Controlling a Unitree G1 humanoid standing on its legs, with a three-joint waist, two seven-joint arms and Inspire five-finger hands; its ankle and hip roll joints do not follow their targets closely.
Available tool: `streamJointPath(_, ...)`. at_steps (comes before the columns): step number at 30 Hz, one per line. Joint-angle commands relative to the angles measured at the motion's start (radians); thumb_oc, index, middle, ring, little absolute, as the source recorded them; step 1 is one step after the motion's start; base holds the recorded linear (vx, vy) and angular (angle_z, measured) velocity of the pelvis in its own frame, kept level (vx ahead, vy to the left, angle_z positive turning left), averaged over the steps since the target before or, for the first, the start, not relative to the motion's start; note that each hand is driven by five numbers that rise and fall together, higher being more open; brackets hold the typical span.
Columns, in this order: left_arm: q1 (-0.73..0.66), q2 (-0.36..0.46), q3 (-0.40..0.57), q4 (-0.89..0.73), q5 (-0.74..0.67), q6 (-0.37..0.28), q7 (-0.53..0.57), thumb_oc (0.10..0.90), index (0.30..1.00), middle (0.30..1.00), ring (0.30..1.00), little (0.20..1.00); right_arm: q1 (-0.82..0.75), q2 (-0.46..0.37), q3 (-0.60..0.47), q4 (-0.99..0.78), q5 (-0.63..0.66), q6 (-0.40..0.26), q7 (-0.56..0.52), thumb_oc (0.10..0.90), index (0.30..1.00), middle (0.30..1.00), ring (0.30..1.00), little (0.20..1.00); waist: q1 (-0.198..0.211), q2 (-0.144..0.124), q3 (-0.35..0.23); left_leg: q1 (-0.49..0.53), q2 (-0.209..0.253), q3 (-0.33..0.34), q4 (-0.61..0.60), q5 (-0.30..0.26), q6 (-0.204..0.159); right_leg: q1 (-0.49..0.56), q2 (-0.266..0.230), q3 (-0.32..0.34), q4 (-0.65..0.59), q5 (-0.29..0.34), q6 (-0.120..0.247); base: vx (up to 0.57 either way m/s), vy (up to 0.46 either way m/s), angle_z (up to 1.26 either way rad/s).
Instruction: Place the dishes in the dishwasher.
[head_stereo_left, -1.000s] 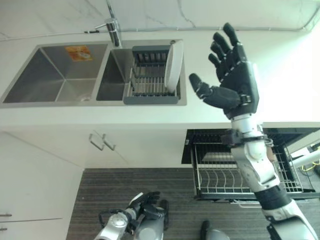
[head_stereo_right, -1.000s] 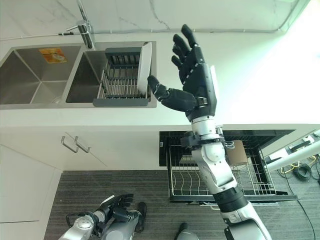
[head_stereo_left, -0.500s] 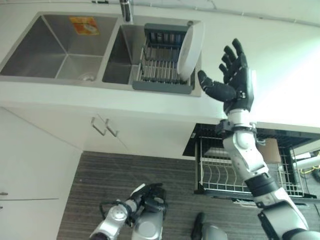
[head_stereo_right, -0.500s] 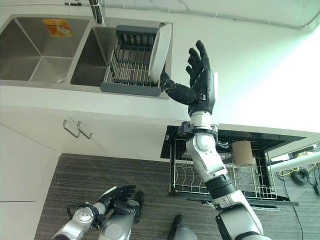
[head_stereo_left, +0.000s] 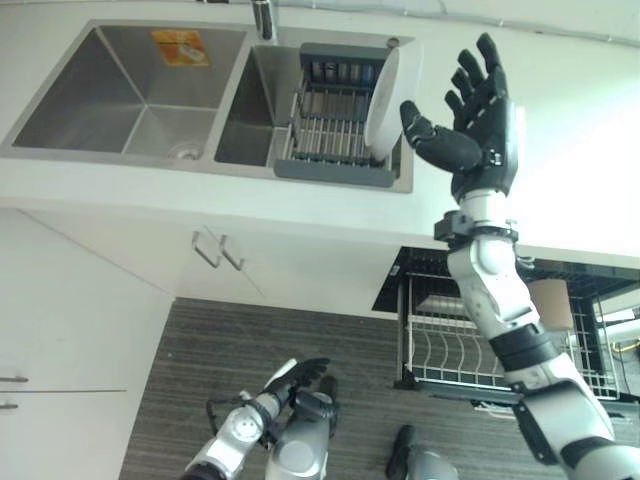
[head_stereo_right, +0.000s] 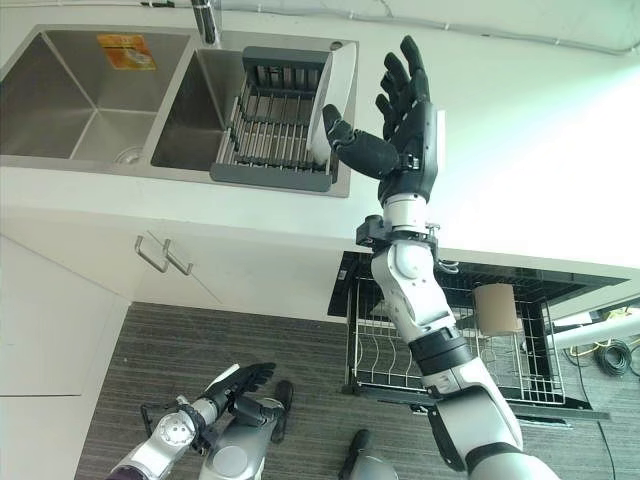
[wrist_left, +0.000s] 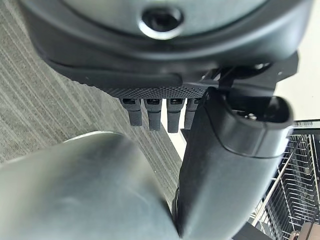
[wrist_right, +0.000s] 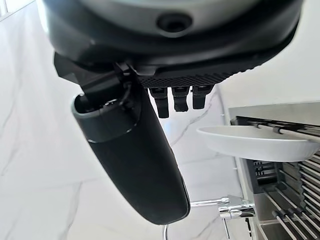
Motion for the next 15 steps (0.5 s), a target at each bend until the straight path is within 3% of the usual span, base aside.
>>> streamJointPath(1, 0.147, 0.063, -0.1, 0.105, 0.122, 0.026, 0.027, 0.8, 0.9, 0.9, 0.9, 0.9, -0.147, -0.048, -0.054, -0.047, 0.038, -0.054, 0.023, 0.8, 0.9, 0.9, 0.9, 0.9, 0.032, 0.013, -0.04, 0.056, 0.008, -0.091, -0.065, -0.099, -0.027, -0.026, -0.092, -0.068, 0.004, 0.027, 0.056, 0.02, 0.028, 0.08)
streamJointPath(5, 0.15, 0.07, -0.109, 0.116, 0.138, 0.002, 0.072, 0.8, 0.9, 0.9, 0.9, 0.9, -0.19, -0.046, -0.06, 0.06, 0.119, -0.028, 0.042, 0.8, 0.9, 0.9, 0.9, 0.9, 0.044, 0.036, -0.047, 0.067, 0.002, -0.097, -0.065, -0.097, -0.029, -0.009, -0.108, -0.082, 0.004, 0.028, 0.055, 0.02, 0.041, 0.13)
streamJointPath(15, 0.17, 0.075, -0.107, 0.127, 0.147, -0.027, 0.093, 0.8, 0.9, 0.9, 0.9, 0.9, -0.235, -0.069, -0.053, 0.177, 0.121, -0.02, 0.069, 0.8, 0.9, 0.9, 0.9, 0.9, 0.059, 0.051, -0.066, 0.095, -0.007, -0.115, -0.065, -0.1, -0.03, 0.021, -0.117, -0.091, 0.004, 0.025, 0.053, 0.04, 0.018, 0.05)
